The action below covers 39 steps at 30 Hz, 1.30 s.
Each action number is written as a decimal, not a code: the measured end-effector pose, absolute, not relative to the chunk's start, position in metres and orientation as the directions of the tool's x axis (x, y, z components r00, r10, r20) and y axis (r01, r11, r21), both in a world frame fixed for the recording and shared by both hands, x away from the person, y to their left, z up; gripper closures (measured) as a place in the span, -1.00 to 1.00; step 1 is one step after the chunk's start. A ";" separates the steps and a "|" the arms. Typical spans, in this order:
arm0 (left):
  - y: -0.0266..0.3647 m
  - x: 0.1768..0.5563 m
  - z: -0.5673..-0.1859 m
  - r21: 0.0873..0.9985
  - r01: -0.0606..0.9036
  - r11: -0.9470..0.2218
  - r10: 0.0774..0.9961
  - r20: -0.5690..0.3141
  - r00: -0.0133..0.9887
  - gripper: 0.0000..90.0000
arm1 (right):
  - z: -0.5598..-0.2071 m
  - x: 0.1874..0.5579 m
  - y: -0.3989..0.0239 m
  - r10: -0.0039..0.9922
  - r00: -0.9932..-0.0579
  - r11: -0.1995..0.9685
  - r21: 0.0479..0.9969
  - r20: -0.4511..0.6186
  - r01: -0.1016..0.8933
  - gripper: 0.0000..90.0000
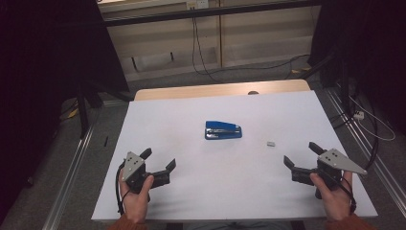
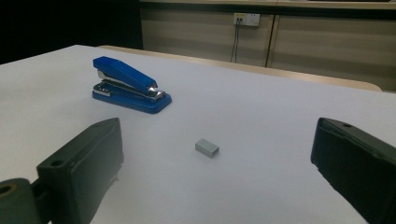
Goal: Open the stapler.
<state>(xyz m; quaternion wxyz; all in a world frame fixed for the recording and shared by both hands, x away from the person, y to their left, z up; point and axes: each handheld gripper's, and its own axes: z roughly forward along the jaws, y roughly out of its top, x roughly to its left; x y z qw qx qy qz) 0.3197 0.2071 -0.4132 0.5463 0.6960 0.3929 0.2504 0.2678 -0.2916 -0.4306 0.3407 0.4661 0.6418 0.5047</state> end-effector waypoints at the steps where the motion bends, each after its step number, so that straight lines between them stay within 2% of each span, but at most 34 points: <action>1: 0.207 0.320 -0.414 0.955 0.281 -0.097 0.819 -0.084 0.567 -0.94 | -0.431 0.268 -0.292 0.942 -0.333 0.055 0.965 0.035 0.257 -0.95; 23: 0.207 0.321 -0.415 0.950 0.296 -0.103 0.830 -0.082 0.552 -0.93 | -0.433 0.272 -0.283 0.932 -0.358 0.053 0.954 0.058 0.294 -0.96; 39: 0.204 0.323 -0.417 0.940 0.314 -0.138 0.814 -0.073 0.577 -0.93 | -0.433 0.278 -0.271 0.916 -0.397 0.065 0.958 0.053 0.279 -0.97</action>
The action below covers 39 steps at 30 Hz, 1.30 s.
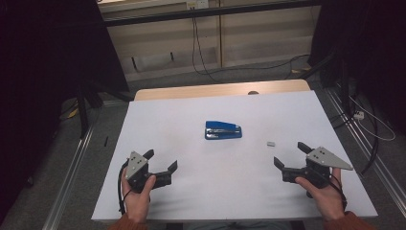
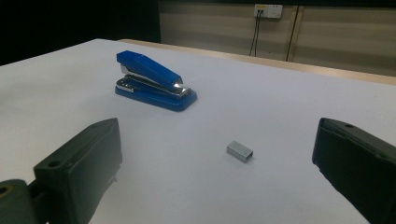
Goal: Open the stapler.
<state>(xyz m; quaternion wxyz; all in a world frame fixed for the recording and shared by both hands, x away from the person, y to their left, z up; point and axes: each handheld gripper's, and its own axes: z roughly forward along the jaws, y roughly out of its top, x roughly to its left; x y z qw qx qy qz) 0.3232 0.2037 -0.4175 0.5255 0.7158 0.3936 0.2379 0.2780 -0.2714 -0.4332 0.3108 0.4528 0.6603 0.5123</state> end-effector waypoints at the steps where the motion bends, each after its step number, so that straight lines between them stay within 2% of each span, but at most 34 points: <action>1: 0.203 0.324 -0.418 0.939 0.315 -0.141 0.815 -0.070 0.575 -0.93 | -0.433 0.279 -0.270 0.916 -0.398 0.064 0.957 0.056 0.283 -0.97; 15: 0.185 0.333 -0.421 0.927 0.321 -0.194 0.787 -0.048 0.616 -0.93 | -0.431 0.293 -0.245 0.888 -0.449 0.050 0.952 0.096 0.302 -0.97; 18: 0.183 0.335 -0.422 0.922 0.323 -0.213 0.785 -0.036 0.618 -0.92 | -0.431 0.297 -0.242 0.887 -0.455 0.072 0.953 0.073 0.293 -0.97; 24: 0.176 0.344 -0.422 0.928 0.318 -0.196 0.781 -0.049 0.623 -0.89 | -0.432 0.305 -0.237 0.875 -0.477 0.076 0.947 0.086 0.311 -0.92; 28: 0.168 0.350 -0.422 0.912 0.344 -0.224 0.735 -0.074 0.674 -0.87 | -0.429 0.312 -0.230 0.865 -0.492 0.068 0.949 0.098 0.309 -0.92; 31: 0.159 0.355 -0.421 0.906 0.341 -0.250 0.721 -0.060 0.690 -0.86 | -0.428 0.319 -0.225 0.861 -0.502 0.079 0.952 0.084 0.295 -0.91; 39: 0.150 0.370 -0.414 0.915 0.330 -0.231 0.710 -0.073 0.701 -0.80 | -0.424 0.331 -0.216 0.861 -0.505 0.104 0.954 0.055 0.282 -0.92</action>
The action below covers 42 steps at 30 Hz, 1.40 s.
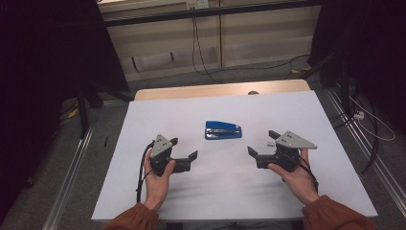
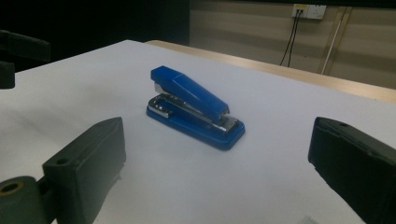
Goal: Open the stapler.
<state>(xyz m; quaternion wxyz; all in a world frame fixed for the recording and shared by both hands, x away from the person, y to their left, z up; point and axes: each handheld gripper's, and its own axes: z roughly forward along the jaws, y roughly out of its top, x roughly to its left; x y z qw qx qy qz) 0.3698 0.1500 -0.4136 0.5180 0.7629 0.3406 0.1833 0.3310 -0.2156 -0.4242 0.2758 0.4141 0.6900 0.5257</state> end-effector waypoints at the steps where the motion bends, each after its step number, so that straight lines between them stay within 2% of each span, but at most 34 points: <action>1: 0.150 0.370 -0.414 0.915 0.330 -0.231 0.710 -0.073 0.701 -0.80 | -0.423 0.333 -0.215 0.863 -0.503 0.103 0.955 0.053 0.277 -0.92; 4: 0.145 0.375 -0.411 0.921 0.320 -0.223 0.709 -0.072 0.702 -0.80 | -0.418 0.339 -0.213 0.859 -0.509 0.100 0.958 0.053 0.269 -0.92; 9: 0.141 0.385 -0.406 0.904 0.363 -0.227 0.709 -0.102 0.698 -0.83 | -0.419 0.346 -0.208 0.860 -0.508 0.109 0.958 0.042 0.264 -0.92; 15: 0.138 0.399 -0.401 0.911 0.351 -0.216 0.695 -0.110 0.711 -0.85 | -0.426 0.359 -0.200 0.849 -0.528 0.147 0.942 0.037 0.302 -0.95; 18: 0.133 0.408 -0.404 0.922 0.315 -0.226 0.698 -0.072 0.713 -0.88 | -0.429 0.366 -0.194 0.838 -0.545 0.175 0.934 0.025 0.312 -0.95; 27: 0.126 0.425 -0.406 0.919 0.314 -0.239 0.681 -0.071 0.729 -0.91 | -0.429 0.377 -0.185 0.830 -0.555 0.153 0.938 0.050 0.312 -0.86; 28: 0.124 0.426 -0.407 0.919 0.310 -0.242 0.678 -0.069 0.732 -0.91 | -0.429 0.379 -0.184 0.829 -0.558 0.167 0.936 0.038 0.311 -0.80; 30: 0.119 0.432 -0.410 0.916 0.297 -0.268 0.678 -0.039 0.734 -0.91 | -0.429 0.382 -0.184 0.817 -0.575 0.156 0.944 0.042 0.290 -0.84; 39: 0.105 0.446 -0.409 0.914 0.308 -0.266 0.683 -0.047 0.729 -0.89 | -0.434 0.395 -0.171 0.809 -0.586 0.178 0.936 0.035 0.303 -0.80; 42: 0.098 0.453 -0.409 0.915 0.298 -0.273 0.681 -0.035 0.731 -0.89 | -0.431 0.403 -0.167 0.810 -0.586 0.179 0.938 0.031 0.297 -0.70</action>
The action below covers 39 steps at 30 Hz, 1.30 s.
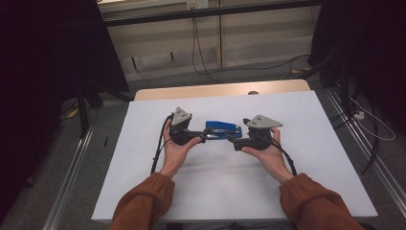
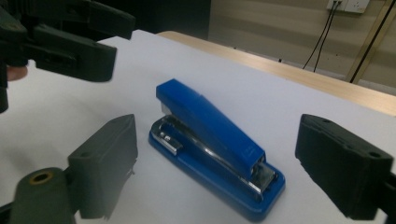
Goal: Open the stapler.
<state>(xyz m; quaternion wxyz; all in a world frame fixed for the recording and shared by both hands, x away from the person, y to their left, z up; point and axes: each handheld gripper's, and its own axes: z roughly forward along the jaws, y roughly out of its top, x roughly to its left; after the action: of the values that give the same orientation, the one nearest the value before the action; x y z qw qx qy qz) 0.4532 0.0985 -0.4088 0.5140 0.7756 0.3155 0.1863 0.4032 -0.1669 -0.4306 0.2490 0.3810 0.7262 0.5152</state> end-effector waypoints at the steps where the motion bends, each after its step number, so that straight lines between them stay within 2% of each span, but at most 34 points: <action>1: 0.097 0.456 -0.409 0.916 0.297 -0.271 0.680 -0.037 0.732 -0.89 | -0.431 0.403 -0.167 0.810 -0.586 0.179 0.938 0.031 0.297 -0.70; 5: 0.094 0.469 -0.409 0.923 0.292 -0.251 0.689 -0.041 0.723 -0.89 | -0.427 0.411 -0.163 0.809 -0.587 0.179 0.942 0.024 0.284 -0.59; 7: 0.095 0.473 -0.411 0.919 0.304 -0.253 0.695 -0.046 0.717 -0.87 | -0.429 0.414 -0.158 0.794 -0.608 0.196 0.938 0.020 0.286 -0.46; 9: 0.098 0.475 -0.411 0.916 0.298 -0.269 0.702 -0.025 0.712 -0.86 | -0.430 0.415 -0.156 0.789 -0.614 0.202 0.936 0.018 0.287 -0.46; 11: 0.102 0.475 -0.411 0.917 0.310 -0.252 0.707 -0.044 0.706 -0.89 | -0.432 0.417 -0.152 0.790 -0.613 0.209 0.932 0.017 0.295 -0.46; 13: 0.105 0.476 -0.412 0.912 0.324 -0.253 0.716 -0.049 0.697 -0.89 | -0.434 0.419 -0.148 0.784 -0.621 0.217 0.930 0.016 0.298 -0.42; 14: 0.107 0.476 -0.412 0.907 0.329 -0.261 0.720 -0.044 0.693 -0.88 | -0.435 0.421 -0.145 0.782 -0.623 0.213 0.932 0.017 0.293 -0.32; 19: 0.111 0.477 -0.418 0.898 0.354 -0.260 0.731 -0.057 0.680 -0.87 | -0.439 0.424 -0.141 0.795 -0.607 0.213 0.937 0.000 0.279 -0.25; 20: 0.112 0.478 -0.418 0.898 0.351 -0.265 0.737 -0.046 0.674 -0.87 | -0.439 0.426 -0.141 0.785 -0.618 0.201 0.932 0.029 0.300 -0.10; 23: 0.112 0.478 -0.418 0.897 0.358 -0.257 0.734 -0.060 0.677 -0.85 | -0.439 0.428 -0.141 0.779 -0.625 0.186 0.936 0.045 0.299 0.02; 24: 0.112 0.478 -0.418 0.897 0.357 -0.260 0.732 -0.059 0.679 -0.85 | -0.439 0.429 -0.139 0.777 -0.629 0.189 0.936 0.044 0.298 0.17; 29: 0.112 0.479 -0.420 0.891 0.359 -0.277 0.732 -0.047 0.680 -0.81 | -0.441 0.429 -0.136 0.772 -0.634 0.190 0.934 0.048 0.302 0.36; 30: 0.111 0.479 -0.421 0.889 0.359 -0.284 0.737 -0.038 0.675 -0.77 | -0.443 0.429 -0.134 0.761 -0.646 0.190 0.931 0.060 0.311 0.60; 31: 0.111 0.479 -0.421 0.888 0.359 -0.287 0.739 -0.034 0.673 -0.77 | -0.443 0.429 -0.134 0.761 -0.646 0.190 0.931 0.060 0.311 0.60; 32: 0.111 0.479 -0.422 0.888 0.357 -0.291 0.737 -0.030 0.675 -0.77 | -0.443 0.429 -0.134 0.762 -0.645 0.195 0.929 0.058 0.314 0.69; 34: 0.110 0.479 -0.423 0.886 0.355 -0.299 0.732 -0.026 0.681 -0.82 | -0.442 0.429 -0.134 0.755 -0.653 0.194 0.931 0.060 0.309 0.97; 39: 0.107 0.478 -0.429 0.868 0.377 -0.322 0.726 -0.029 0.687 -0.85 | -0.441 0.431 -0.136 0.754 -0.654 0.208 0.923 0.060 0.325 1.00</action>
<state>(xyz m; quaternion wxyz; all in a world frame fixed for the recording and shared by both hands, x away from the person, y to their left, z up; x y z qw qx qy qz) 0.4783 0.1070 -0.4286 0.4662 0.7914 0.3485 0.1868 0.4313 -0.1362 -0.4408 0.2080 0.3603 0.7487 0.5161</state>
